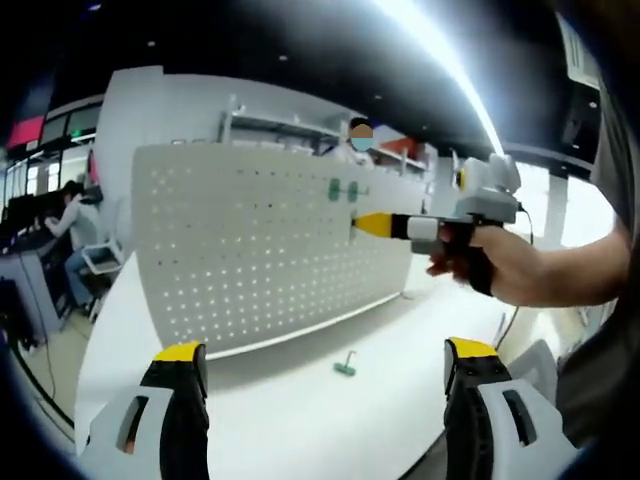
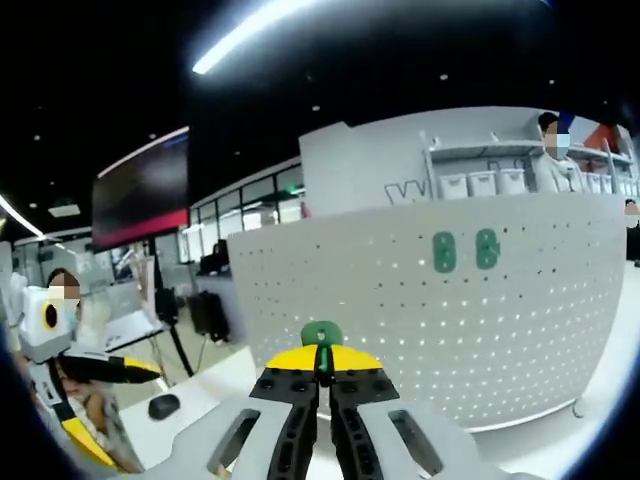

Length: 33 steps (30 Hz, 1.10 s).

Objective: Insert the hook assembly into the mounting plate slot until the hook locks in place.

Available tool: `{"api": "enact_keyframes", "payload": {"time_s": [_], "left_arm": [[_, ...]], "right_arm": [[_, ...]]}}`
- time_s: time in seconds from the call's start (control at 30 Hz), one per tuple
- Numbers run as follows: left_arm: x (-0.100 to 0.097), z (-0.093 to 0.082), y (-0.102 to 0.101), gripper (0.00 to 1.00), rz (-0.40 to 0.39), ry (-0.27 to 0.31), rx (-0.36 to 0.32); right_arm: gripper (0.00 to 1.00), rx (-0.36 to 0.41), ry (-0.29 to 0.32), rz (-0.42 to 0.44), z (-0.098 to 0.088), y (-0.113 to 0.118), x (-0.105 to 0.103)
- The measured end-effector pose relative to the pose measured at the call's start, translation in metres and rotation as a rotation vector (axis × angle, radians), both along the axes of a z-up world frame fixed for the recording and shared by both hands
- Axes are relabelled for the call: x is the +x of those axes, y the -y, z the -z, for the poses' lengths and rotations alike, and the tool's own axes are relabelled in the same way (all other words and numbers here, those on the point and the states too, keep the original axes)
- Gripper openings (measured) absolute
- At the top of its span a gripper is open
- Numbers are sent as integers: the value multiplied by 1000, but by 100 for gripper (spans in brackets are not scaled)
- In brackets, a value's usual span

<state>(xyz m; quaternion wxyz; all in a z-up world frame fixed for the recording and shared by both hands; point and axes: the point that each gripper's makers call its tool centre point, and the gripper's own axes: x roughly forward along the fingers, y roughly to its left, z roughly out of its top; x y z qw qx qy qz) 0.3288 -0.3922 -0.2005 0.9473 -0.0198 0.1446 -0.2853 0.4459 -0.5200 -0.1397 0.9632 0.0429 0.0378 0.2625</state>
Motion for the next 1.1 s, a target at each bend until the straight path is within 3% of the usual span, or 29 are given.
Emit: {"api": "enact_keyframes", "payload": {"time_s": [0.37, 1.1], "left_arm": [[1, 1, -8, 100, -22, -8, 0], [5, 3, -15, 100, -45, -13, 6]], "right_arm": [[0, -21, 39, 75, -13, 30, 31], [0, -41, 63, 195, -14, 81, 58]]}}
